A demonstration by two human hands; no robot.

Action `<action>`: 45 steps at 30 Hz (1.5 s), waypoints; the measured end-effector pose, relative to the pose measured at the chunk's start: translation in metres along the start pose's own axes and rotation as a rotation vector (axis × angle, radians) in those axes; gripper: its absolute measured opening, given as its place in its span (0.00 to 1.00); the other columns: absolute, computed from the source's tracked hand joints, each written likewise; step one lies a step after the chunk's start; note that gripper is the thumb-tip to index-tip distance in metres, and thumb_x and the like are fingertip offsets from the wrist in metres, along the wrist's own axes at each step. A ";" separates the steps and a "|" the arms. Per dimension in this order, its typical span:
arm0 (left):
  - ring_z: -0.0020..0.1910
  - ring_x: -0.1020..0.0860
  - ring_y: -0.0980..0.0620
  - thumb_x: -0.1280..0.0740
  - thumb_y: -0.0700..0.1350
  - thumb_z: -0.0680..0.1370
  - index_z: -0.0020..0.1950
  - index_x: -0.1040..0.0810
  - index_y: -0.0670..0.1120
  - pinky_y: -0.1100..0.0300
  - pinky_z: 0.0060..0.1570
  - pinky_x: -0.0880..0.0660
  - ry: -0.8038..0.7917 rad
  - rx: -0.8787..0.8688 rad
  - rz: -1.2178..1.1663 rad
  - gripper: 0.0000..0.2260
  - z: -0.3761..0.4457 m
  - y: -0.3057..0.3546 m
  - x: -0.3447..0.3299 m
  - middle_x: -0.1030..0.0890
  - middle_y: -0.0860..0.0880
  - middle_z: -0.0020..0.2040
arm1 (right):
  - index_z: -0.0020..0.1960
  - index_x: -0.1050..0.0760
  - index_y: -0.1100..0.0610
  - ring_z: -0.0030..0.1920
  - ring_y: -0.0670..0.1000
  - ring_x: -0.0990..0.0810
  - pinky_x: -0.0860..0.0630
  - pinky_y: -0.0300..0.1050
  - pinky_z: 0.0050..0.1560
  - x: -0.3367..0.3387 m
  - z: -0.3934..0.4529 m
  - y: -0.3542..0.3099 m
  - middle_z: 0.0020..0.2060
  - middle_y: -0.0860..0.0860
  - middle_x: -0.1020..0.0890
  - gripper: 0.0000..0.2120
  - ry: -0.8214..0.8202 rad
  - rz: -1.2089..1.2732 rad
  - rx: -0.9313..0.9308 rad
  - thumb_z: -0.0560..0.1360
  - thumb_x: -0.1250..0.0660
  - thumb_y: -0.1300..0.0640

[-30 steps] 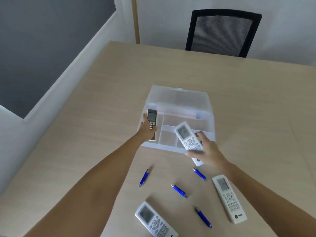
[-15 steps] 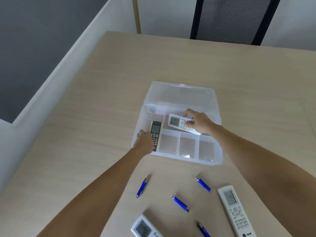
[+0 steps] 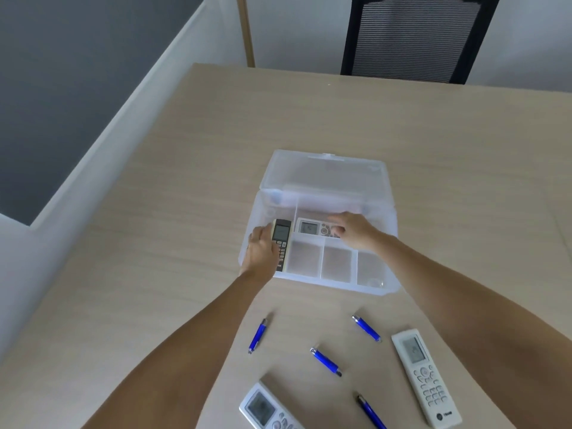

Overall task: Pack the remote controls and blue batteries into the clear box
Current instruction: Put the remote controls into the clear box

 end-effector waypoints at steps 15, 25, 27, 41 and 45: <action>0.61 0.30 0.50 0.25 0.61 0.64 0.66 0.29 0.49 0.55 0.62 0.30 -0.878 -0.740 0.455 0.34 -0.221 -0.046 -0.047 0.27 0.49 0.63 | 0.55 0.36 0.61 0.49 0.60 0.24 0.26 0.49 0.43 -0.120 -0.248 0.145 0.48 0.55 0.29 0.35 0.049 -0.002 -0.543 0.60 0.24 0.41; 0.45 0.30 0.54 0.29 0.46 0.70 0.62 0.33 0.45 0.63 0.45 0.31 -0.795 -0.588 0.229 0.23 -0.201 -0.029 -0.032 0.24 0.48 0.53 | 0.48 0.30 0.61 0.35 0.54 0.24 0.31 0.42 0.30 -0.094 -0.251 0.148 0.38 0.56 0.23 0.26 0.204 0.489 -0.687 0.60 0.25 0.46; 0.43 0.28 0.55 0.27 0.46 0.69 0.59 0.32 0.46 0.65 0.43 0.31 -0.664 -0.503 0.009 0.22 -0.177 -0.015 -0.010 0.24 0.49 0.52 | 0.45 0.28 0.61 0.30 0.52 0.25 0.30 0.41 0.29 -0.065 -0.244 0.142 0.33 0.55 0.23 0.24 0.275 0.649 -0.602 0.59 0.25 0.46; 0.41 0.26 0.50 0.35 0.47 0.78 0.59 0.37 0.38 0.73 0.34 0.34 0.106 0.011 -0.488 0.18 -0.029 0.005 0.012 0.24 0.48 0.44 | 0.56 0.25 0.58 0.41 0.57 0.16 0.21 0.46 0.37 0.047 -0.046 0.041 0.45 0.56 0.17 0.20 0.215 0.644 -0.186 0.67 0.24 0.55; 0.35 0.27 0.54 0.37 0.48 0.78 0.57 0.37 0.38 0.74 0.33 0.31 0.139 -0.043 -0.488 0.16 -0.021 0.000 0.004 0.27 0.51 0.38 | 0.51 0.21 0.52 0.45 0.56 0.18 0.25 0.43 0.40 0.033 0.007 0.032 0.49 0.56 0.18 0.17 0.115 0.538 -0.145 0.64 0.23 0.52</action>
Point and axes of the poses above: each hand's wrist, its own z-axis towards the middle knuckle, its own x-axis out of the back of the hand, y = z × x, the point moved 5 cm from there along z, towards the middle knuckle
